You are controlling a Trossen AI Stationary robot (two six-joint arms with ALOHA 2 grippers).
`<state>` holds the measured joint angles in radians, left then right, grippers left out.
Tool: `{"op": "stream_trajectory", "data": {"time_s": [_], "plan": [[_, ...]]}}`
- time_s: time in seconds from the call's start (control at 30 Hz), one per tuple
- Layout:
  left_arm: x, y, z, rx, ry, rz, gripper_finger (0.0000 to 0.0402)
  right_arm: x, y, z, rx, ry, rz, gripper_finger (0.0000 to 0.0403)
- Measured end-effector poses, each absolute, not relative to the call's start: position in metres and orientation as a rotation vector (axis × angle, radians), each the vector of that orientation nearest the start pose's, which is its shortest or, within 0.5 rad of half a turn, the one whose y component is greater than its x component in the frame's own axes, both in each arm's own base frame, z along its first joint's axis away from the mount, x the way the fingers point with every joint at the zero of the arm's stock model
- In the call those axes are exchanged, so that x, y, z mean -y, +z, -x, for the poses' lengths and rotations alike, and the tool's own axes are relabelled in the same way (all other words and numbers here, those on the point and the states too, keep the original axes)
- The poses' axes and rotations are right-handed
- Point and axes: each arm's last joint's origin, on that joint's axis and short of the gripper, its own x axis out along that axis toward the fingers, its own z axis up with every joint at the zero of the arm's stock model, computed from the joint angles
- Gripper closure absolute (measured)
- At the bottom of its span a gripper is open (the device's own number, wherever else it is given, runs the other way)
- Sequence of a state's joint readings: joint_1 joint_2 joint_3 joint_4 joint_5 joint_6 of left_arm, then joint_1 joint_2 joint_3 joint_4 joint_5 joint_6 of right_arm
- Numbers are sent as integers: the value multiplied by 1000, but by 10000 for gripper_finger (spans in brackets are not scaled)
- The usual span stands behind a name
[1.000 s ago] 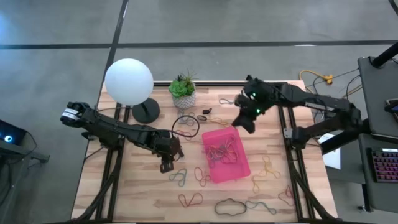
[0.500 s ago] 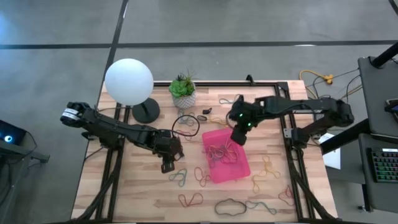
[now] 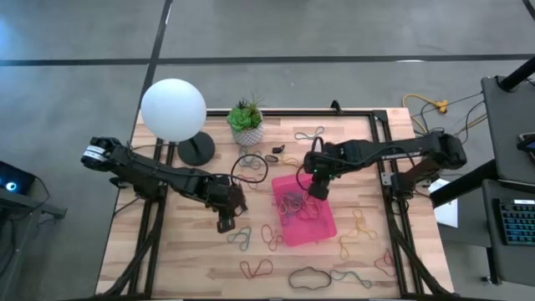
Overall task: Pick and place rubber bands into bin
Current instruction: Put the blue rubber band into the red bin
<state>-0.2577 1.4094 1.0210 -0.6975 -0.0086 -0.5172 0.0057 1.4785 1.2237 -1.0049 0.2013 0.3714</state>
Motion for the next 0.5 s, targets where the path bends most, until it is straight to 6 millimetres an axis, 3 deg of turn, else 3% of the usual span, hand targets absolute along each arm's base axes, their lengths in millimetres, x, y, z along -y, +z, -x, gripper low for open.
{"op": "stream_trajectory", "data": {"time_s": [0.1, 0.23, 0.33, 0.5], "plan": [[69, 241, -263, -1105, 53, 326, 279, 22, 281, -270, -1169, -425, -231, 285], [70, 242, -264, -1101, 46, 332, 279, 59, 279, -263, -1195, -393, -388, 266], [70, 241, -263, -1105, 48, 331, 279, 83, 276, -260, -1222, -398, -276, 253], [69, 237, -262, -1117, 67, 350, 279, 112, 266, -258, -1323, -282, 64, 230]]}}
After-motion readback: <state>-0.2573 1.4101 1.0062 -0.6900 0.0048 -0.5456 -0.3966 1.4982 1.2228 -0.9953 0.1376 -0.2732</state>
